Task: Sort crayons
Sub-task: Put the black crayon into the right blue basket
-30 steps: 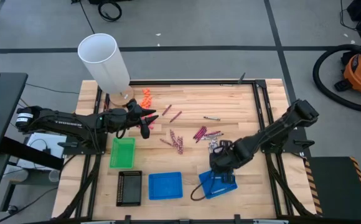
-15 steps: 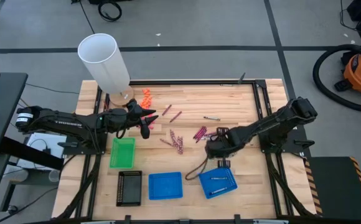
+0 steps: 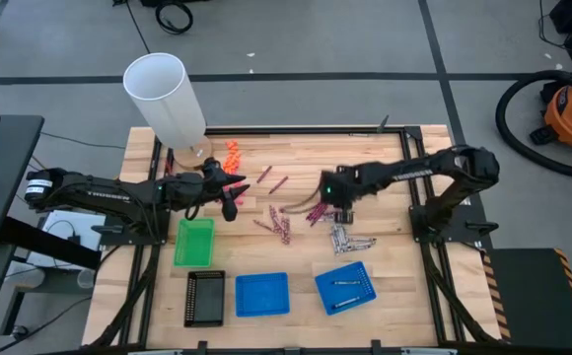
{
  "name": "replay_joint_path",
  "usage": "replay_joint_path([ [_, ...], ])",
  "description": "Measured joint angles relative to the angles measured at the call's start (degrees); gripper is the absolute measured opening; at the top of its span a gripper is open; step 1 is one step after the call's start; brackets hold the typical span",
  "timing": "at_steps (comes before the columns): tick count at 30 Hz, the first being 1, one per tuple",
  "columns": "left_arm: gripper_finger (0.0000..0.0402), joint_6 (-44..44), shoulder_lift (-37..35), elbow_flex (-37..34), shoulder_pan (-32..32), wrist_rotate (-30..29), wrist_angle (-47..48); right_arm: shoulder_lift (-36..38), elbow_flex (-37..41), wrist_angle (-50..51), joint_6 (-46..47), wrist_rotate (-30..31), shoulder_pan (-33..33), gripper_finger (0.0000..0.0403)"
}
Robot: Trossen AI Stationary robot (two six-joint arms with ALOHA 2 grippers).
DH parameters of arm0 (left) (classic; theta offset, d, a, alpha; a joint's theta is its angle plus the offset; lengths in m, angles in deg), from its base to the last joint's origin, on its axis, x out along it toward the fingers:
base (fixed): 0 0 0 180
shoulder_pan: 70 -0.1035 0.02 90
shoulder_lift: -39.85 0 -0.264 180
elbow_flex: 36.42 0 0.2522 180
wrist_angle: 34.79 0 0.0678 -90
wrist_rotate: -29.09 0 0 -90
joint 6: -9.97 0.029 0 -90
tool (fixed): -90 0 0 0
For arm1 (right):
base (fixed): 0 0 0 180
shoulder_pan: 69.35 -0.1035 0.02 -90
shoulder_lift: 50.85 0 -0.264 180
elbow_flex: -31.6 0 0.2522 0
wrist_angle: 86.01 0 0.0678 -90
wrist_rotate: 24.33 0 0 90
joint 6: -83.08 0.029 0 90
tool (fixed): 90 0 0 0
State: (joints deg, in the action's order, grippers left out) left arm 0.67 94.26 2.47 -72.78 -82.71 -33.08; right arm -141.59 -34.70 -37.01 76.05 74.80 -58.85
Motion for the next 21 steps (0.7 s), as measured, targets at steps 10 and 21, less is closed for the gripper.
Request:
replay_joint_path([
  [10, 0.0142, 3.61, 0.00, 0.00, -0.03, -0.83, 1.67, 0.00, 4.84, -7.67, -6.83, -4.68, 10.08, 0.0099],
  [21, 0.0142, 10.19, -0.02, 0.00, -0.84, -4.52, 1.50, 0.01, 9.60, -14.24, -7.86, -9.39, 14.99, 0.0095],
])
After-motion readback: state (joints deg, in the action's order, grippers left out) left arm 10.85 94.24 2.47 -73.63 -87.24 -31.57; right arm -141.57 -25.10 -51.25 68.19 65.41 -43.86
